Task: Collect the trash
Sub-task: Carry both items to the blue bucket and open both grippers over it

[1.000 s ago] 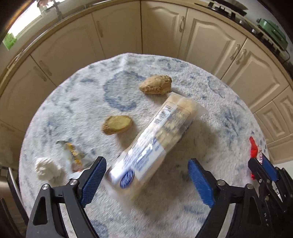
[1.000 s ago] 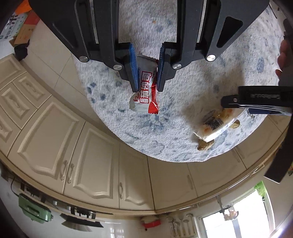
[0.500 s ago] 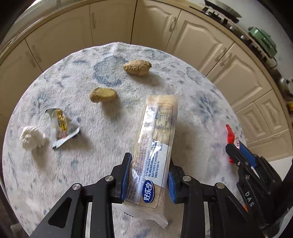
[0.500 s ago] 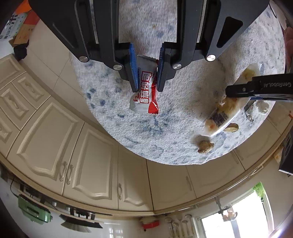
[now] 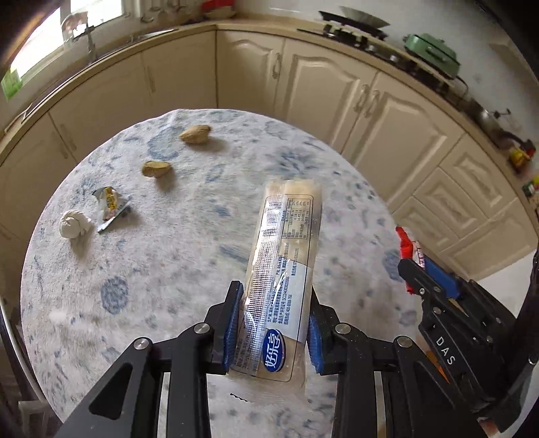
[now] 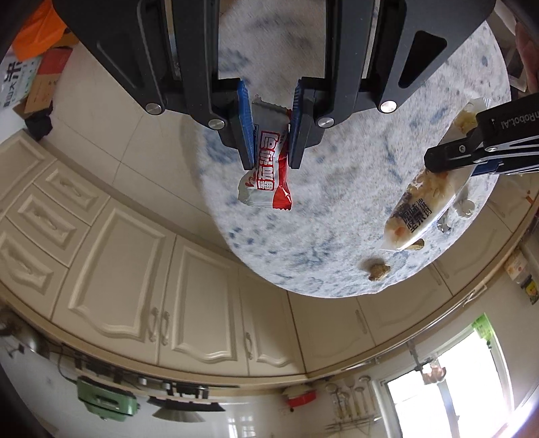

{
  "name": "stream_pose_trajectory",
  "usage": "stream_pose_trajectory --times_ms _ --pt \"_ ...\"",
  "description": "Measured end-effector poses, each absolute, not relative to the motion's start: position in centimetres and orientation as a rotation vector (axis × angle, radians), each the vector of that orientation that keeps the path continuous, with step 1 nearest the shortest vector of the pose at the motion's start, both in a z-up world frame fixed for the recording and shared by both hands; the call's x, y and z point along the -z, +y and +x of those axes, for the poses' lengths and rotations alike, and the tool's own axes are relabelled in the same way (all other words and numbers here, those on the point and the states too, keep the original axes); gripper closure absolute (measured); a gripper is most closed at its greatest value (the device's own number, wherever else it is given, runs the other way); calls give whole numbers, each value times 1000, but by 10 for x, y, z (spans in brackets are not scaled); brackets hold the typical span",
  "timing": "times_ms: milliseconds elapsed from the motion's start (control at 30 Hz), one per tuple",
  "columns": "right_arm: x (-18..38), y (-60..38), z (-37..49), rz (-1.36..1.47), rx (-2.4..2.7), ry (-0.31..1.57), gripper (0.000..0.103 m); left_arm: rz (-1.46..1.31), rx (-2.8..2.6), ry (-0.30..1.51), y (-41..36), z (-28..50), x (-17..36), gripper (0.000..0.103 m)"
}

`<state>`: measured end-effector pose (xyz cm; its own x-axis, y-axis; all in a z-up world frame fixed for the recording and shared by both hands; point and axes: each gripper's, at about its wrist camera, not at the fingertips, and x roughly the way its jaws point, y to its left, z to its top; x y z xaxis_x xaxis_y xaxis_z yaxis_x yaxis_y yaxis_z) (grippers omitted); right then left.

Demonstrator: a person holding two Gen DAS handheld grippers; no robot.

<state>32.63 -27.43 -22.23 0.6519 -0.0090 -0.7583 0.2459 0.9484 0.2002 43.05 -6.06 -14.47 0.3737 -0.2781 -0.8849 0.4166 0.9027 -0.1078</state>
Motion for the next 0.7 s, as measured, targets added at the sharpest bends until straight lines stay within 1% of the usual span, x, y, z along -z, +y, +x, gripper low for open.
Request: stream_pose_trajectory --times_ms 167,400,700 --pt "215 -300 281 320 221 826 83 187 525 1080 -86 387 127 73" --pt "214 -353 212 376 369 804 83 284 657 1061 -150 333 117 73" --pt "223 -407 142 430 541 802 83 407 781 1083 -228 282 135 73"
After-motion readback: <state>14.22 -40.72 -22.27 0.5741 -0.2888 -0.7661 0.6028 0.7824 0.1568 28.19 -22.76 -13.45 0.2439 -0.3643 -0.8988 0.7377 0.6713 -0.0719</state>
